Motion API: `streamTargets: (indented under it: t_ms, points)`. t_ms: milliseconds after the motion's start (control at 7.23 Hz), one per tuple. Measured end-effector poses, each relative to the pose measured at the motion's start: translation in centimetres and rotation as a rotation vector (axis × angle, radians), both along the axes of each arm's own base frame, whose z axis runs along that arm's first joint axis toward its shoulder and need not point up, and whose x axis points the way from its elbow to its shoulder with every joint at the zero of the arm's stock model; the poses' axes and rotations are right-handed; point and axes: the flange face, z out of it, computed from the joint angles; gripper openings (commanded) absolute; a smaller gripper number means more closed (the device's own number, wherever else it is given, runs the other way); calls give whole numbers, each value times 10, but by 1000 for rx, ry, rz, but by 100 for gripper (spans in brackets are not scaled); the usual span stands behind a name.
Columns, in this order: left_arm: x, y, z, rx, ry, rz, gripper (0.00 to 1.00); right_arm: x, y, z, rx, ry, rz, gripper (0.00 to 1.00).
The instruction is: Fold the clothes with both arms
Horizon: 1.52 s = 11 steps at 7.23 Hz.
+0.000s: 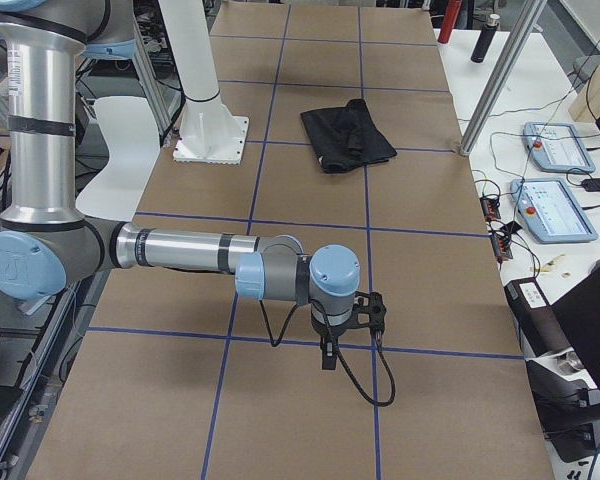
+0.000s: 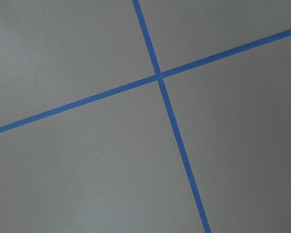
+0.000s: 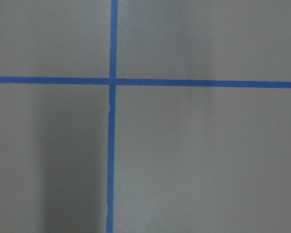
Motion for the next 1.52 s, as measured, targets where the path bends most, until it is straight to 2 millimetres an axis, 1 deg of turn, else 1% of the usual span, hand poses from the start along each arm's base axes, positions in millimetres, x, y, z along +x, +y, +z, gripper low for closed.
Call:
streamTargets:
  t_ms: [691, 1106, 1521]
  points:
    - [0, 0, 0, -1, 0, 0, 100, -1, 5, 2, 1, -18, 1, 100]
    - [1, 0, -1, 2, 0, 1, 100, -5, 14, 6, 15, -58, 3, 100]
    - [0, 0, -2, 4, 0, 0, 100, -5, 13, -1, 30, -60, 3, 100]
